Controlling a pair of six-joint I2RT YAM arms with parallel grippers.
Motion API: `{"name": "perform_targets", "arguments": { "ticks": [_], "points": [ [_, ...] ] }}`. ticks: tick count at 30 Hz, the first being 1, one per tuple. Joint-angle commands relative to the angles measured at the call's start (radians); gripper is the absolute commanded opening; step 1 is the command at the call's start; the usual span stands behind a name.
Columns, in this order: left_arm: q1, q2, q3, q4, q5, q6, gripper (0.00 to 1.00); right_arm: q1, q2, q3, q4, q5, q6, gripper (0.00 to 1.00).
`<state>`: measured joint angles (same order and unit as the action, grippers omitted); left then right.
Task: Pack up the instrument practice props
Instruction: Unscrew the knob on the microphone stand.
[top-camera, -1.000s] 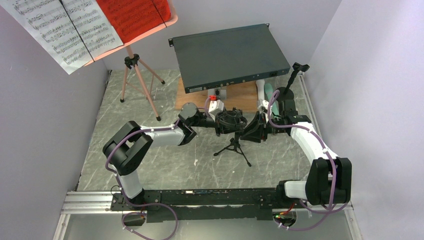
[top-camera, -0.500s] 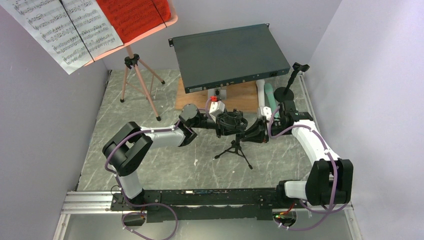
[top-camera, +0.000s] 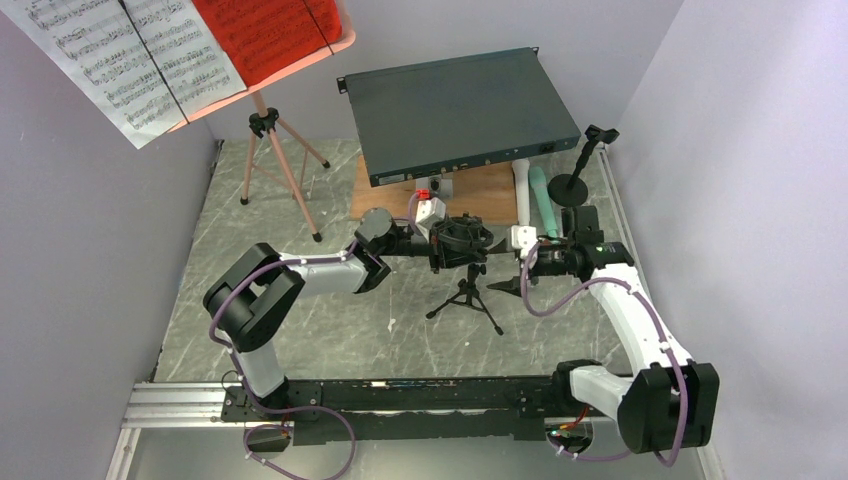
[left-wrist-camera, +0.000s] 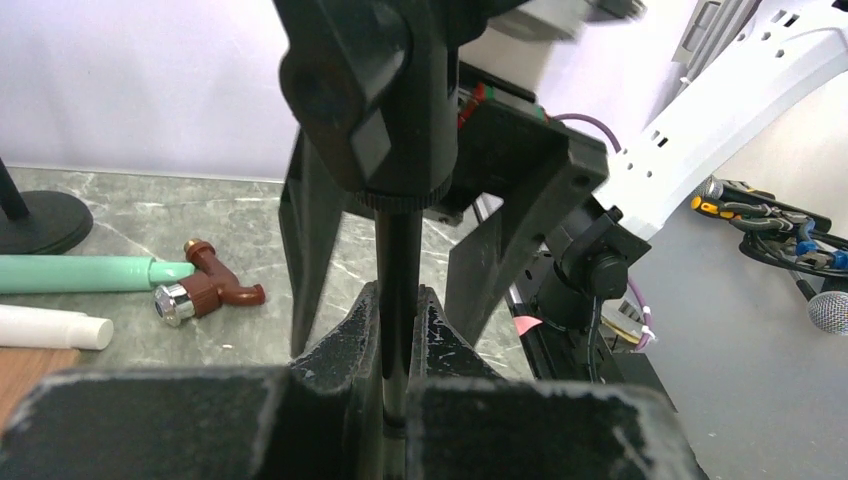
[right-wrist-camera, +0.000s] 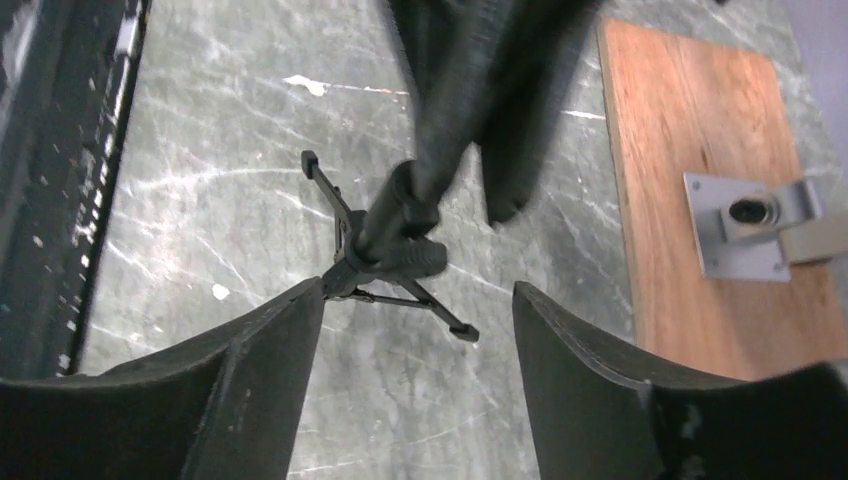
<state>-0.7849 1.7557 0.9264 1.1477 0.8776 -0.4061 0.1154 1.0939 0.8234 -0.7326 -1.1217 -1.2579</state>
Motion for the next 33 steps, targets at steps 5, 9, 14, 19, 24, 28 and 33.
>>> {"name": "perform_targets", "arguments": {
  "ticks": [5,9,14,19,24,28,33],
  "points": [
    [0.002,-0.081,0.003,0.064,0.03,0.017,0.0,-0.149,0.11,0.076,-0.105,-0.286,0.245,0.76],
    [0.001,-0.08,0.008,0.066,0.034,0.016,0.0,-0.126,0.17,0.082,-0.034,-0.333,0.433,0.75],
    [0.002,-0.076,0.005,0.074,0.031,0.012,0.0,-0.08,0.179,0.067,0.06,-0.322,0.576,0.74],
    [0.002,-0.068,0.01,0.079,0.033,0.007,0.0,-0.07,0.18,0.051,0.123,-0.302,0.644,0.67],
    [0.001,-0.067,0.012,0.078,0.034,0.009,0.0,-0.059,0.194,0.066,0.094,-0.29,0.6,0.46],
    [0.002,-0.073,0.009,0.073,0.032,0.012,0.0,-0.056,0.203,0.085,0.029,-0.288,0.521,0.4],
    [0.001,-0.077,0.006,0.076,0.03,0.01,0.0,-0.047,0.205,0.101,-0.054,-0.281,0.4,0.11]
  ]
}}
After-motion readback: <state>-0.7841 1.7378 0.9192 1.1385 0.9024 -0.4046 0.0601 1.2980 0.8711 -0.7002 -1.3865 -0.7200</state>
